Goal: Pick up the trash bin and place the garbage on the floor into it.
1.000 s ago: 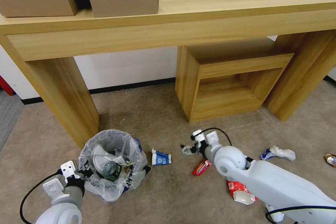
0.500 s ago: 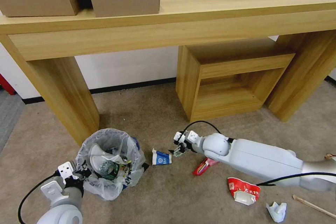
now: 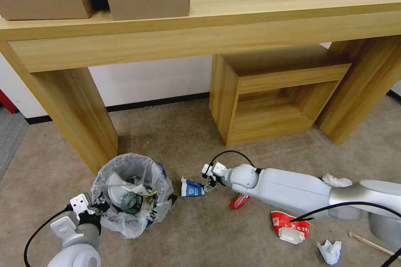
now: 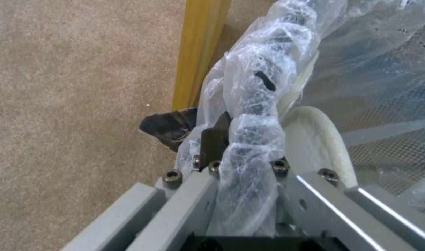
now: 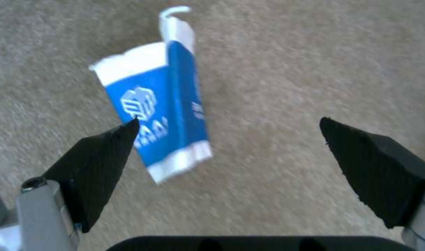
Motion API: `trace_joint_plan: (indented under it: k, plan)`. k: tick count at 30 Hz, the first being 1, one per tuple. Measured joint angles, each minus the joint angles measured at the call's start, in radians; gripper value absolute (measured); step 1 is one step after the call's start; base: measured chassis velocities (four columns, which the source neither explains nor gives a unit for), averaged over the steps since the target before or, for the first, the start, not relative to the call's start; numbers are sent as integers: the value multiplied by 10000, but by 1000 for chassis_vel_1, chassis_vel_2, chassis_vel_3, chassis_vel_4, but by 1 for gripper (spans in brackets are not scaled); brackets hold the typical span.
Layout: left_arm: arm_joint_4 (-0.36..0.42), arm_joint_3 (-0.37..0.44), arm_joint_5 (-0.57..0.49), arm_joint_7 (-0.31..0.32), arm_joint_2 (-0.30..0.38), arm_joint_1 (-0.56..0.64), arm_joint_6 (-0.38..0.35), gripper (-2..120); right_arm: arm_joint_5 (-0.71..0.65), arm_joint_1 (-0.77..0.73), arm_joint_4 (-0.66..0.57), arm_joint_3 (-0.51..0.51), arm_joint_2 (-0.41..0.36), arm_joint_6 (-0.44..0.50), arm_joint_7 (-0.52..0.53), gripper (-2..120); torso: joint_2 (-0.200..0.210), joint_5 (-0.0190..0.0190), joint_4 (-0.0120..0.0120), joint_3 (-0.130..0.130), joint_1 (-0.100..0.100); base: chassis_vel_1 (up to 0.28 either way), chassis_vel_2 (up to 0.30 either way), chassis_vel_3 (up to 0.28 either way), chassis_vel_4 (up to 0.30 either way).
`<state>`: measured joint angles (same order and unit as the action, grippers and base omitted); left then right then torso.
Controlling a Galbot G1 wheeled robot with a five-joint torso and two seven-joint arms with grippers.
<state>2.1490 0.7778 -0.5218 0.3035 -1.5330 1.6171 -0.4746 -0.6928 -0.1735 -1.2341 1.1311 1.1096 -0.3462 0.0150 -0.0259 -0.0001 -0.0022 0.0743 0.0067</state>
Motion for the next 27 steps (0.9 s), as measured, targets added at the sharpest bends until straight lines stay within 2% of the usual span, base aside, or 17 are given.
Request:
trace_joint_plan:
  k: [3,6,16,19,20,23,24,27]
  plan:
    - [-26,27,-26,-5,11,-24,38,0,-13,-63,241,103,386,16,72,99,0,1,1,-1,0,0,0,0,0]
    - [-95,49,-55,-7,19,-38,118,0,-5,-166,861,242,995,138,190,93,0,1,0,-1,0,0,0,0,0]
    - [-177,93,-111,-30,73,-2,269,0,304,-424,2320,351,1786,483,263,84,0,0,-1,-1,0,0,0,0,0]
    - [-169,110,-154,-30,99,16,276,0,482,-601,2743,334,2016,705,263,75,0,0,0,-1,0,0,0,0,0]
    - [-169,110,-154,-30,99,16,276,0,482,-601,2743,334,2016,705,263,75,0,0,0,-1,0,0,0,0,0]
    - [-145,110,-165,-29,104,24,289,0,602,-779,3064,332,2183,991,263,61,0,1,0,-1,-1,0,0,0,0]
    - [-145,110,-165,-29,104,24,289,0,602,-779,3064,332,2183,991,263,61,0,1,0,-1,-1,0,0,0,0]
    - [-150,108,-173,-28,109,28,337,0,673,-905,3153,318,2223,1159,270,44,0,1,0,-1,-1,0,0,0,0]
